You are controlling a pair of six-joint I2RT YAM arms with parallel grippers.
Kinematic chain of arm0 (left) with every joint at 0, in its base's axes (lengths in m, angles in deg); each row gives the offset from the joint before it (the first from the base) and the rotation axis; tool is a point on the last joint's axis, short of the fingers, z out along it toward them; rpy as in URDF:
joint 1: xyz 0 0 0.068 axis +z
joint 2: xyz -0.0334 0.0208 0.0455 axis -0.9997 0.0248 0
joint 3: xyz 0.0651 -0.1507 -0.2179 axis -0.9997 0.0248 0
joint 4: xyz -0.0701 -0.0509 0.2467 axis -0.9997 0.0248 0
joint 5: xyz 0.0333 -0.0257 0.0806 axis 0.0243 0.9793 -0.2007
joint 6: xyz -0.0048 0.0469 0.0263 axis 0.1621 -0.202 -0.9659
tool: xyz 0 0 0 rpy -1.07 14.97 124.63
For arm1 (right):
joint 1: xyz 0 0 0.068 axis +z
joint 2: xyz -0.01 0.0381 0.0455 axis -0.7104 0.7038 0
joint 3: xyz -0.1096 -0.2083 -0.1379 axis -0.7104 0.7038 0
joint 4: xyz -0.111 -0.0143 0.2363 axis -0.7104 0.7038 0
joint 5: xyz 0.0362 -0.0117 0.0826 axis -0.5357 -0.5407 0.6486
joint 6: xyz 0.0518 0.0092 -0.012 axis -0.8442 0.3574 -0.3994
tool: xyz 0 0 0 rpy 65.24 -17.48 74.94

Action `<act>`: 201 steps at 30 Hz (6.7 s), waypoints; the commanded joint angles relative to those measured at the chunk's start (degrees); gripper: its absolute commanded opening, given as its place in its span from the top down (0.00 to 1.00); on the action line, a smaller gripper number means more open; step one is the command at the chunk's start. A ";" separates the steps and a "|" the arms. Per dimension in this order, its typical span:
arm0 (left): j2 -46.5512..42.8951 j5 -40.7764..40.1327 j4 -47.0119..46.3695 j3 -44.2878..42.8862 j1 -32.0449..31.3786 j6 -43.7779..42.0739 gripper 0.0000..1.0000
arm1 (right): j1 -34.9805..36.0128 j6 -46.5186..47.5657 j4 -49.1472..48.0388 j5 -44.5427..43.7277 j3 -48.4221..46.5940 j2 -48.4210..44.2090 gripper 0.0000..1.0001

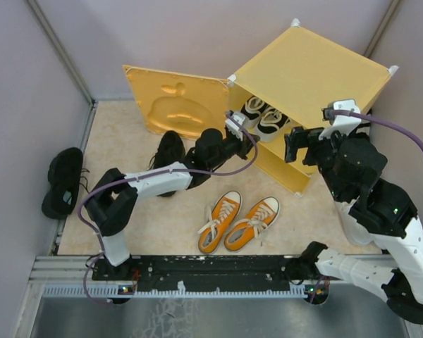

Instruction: Place and organize the shoes in the shoe cabinet

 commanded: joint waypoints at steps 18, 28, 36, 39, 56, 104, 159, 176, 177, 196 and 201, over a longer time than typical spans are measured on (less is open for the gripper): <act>17.07 -3.95 1.35 -17.89 -0.57 1.38 1.00 | -0.38 2.03 -3.64 -3.14 0.33 -1.19 0.04; 26.74 -16.20 -0.06 -30.89 -0.35 -0.14 1.00 | -0.38 2.12 -3.00 -3.74 0.31 -1.10 0.04; 28.27 -18.04 1.84 -33.01 1.49 -0.40 1.00 | -0.39 1.95 -2.58 -4.16 0.73 -1.27 0.03; 24.95 -18.15 -0.24 -27.18 2.19 -0.36 1.00 | -0.39 1.86 -3.04 -4.09 1.25 -1.35 0.03; 16.29 -20.34 -5.58 -14.96 3.24 -5.72 0.93 | -0.53 0.63 -2.86 -3.18 1.61 -1.58 0.03; -24.03 -3.31 25.89 13.42 1.62 2.66 0.03 | -0.74 -2.10 -2.84 1.24 -0.81 3.48 0.02; -16.51 -27.06 36.22 26.04 -21.67 26.69 1.00 | -0.91 -7.46 -2.32 4.25 6.28 -2.15 0.02; -14.10 -5.67 21.23 25.50 -20.62 9.77 1.00 | -0.91 -7.15 -2.14 2.94 6.15 -2.08 0.02; -14.52 -5.26 21.04 26.08 -20.58 9.51 1.00 | -0.91 -7.11 -2.16 2.96 6.17 -1.94 0.02; -21.81 -3.75 35.09 20.60 -20.73 13.34 0.10 | -0.91 -7.11 -3.64 4.18 7.01 -1.06 0.02; -18.16 -6.45 45.09 15.10 -21.39 20.33 0.11 | -0.91 -7.19 -3.68 4.59 7.16 -0.92 0.02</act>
